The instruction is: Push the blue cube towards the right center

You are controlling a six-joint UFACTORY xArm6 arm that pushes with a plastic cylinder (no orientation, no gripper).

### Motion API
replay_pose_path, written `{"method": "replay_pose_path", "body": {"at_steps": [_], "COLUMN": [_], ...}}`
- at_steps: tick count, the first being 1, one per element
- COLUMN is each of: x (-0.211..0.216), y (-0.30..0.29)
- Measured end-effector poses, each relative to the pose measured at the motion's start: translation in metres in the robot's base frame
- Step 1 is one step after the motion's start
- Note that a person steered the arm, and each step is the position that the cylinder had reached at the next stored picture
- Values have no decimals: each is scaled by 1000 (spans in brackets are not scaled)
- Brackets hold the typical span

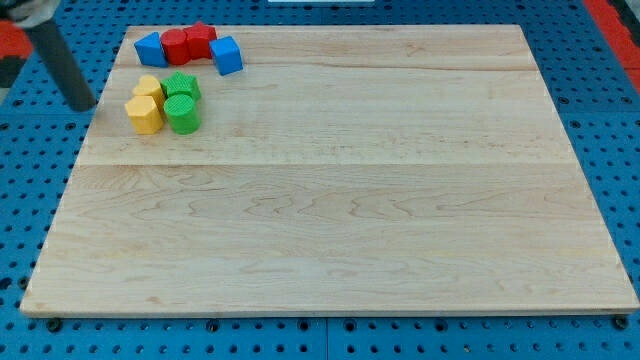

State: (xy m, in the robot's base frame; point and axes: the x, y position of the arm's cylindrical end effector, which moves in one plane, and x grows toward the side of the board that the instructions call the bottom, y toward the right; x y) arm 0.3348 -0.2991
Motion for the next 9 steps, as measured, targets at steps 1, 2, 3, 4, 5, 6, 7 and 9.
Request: {"method": "replay_pose_path", "body": {"at_steps": [1, 2, 3, 4, 5, 6, 7, 9], "x": [-30, -74, -73, -67, -63, -94, -117, -49], "y": [-2, -2, 35, 85, 40, 23, 50, 198]}}
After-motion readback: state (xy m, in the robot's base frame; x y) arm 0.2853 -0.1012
